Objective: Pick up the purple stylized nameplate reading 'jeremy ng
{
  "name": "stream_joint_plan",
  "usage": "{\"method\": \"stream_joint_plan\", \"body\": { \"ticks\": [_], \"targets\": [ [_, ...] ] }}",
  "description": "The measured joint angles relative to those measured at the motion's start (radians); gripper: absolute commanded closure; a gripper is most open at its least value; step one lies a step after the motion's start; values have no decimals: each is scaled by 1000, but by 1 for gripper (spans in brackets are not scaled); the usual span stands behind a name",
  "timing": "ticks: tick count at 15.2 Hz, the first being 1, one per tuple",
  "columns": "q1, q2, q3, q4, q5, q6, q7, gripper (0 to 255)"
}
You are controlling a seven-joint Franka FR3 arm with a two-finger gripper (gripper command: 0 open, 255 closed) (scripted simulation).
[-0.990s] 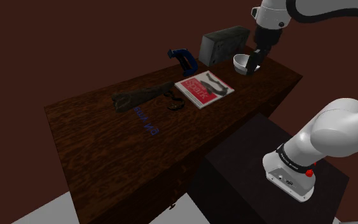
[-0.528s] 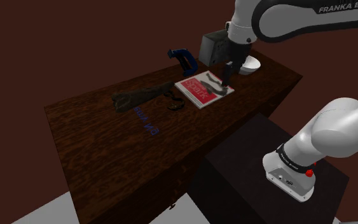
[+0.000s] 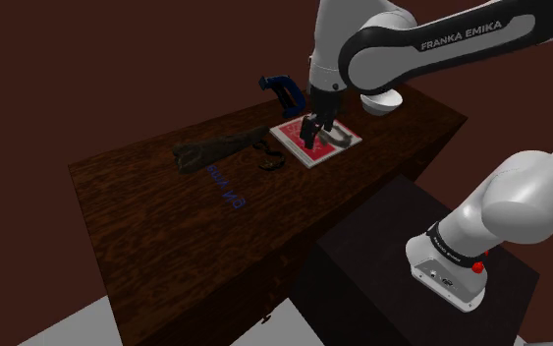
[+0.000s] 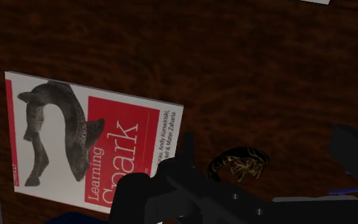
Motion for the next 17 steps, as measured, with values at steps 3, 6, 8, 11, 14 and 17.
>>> {"method": "stream_joint_plan", "body": {
  "ticks": [3, 6, 8, 11, 14, 17],
  "targets": [
    [8, 119, 36, 58, -27, 64, 64, 0],
    [18, 230, 60, 124, -65, 111, 122, 0],
    [30, 302, 72, 176, -93, 130, 163, 0],
    [53, 417, 80, 251, -144, 168, 223, 0],
    [86, 530, 79, 350, -193, 180, 276, 0],
    [126, 653, 68, 471, -241, 181, 320, 0]
  ]
}}
